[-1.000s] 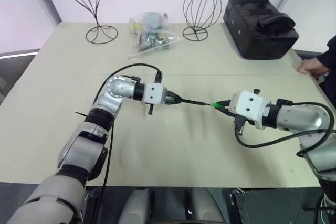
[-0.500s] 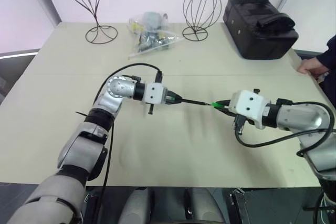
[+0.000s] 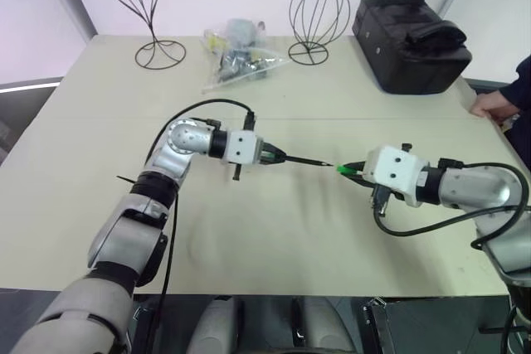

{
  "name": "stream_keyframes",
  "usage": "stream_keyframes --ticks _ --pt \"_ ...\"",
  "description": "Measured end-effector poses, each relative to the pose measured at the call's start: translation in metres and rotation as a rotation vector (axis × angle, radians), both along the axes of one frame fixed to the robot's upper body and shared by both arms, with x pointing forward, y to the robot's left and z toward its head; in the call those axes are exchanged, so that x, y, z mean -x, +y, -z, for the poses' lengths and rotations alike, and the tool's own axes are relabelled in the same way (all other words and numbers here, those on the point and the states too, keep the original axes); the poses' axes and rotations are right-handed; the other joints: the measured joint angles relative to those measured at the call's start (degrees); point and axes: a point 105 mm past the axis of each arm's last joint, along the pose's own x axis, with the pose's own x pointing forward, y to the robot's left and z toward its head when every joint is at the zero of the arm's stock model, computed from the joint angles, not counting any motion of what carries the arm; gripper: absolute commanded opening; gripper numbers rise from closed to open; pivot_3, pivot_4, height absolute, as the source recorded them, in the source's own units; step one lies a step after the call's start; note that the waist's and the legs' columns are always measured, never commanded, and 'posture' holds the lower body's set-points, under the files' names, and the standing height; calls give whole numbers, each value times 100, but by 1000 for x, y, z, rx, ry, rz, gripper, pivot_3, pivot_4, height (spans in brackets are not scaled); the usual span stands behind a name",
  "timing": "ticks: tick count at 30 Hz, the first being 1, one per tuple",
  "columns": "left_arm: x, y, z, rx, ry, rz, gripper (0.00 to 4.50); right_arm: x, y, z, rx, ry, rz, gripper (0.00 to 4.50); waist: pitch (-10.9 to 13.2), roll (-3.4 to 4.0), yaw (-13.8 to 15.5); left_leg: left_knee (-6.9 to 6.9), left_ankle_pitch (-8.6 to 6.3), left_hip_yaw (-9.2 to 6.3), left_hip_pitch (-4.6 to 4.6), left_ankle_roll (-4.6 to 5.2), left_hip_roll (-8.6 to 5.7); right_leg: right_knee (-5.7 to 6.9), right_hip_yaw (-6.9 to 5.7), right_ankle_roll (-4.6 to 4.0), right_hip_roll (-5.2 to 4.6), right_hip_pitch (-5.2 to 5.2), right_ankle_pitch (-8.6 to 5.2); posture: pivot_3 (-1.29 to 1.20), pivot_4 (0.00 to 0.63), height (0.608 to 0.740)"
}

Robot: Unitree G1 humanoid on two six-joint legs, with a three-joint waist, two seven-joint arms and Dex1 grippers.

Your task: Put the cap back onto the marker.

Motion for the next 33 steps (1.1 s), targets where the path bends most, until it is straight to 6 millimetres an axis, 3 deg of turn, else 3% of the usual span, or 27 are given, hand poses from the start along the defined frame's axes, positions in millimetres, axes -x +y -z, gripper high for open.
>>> stream_keyframes --ticks 33 --pt "2 -7 0 13 5 16 0 -4 10 -2 -33 12 2 42 0 0 -2 0 0 0 0 0 0 0 0 0 0 0 0 0 150 740"
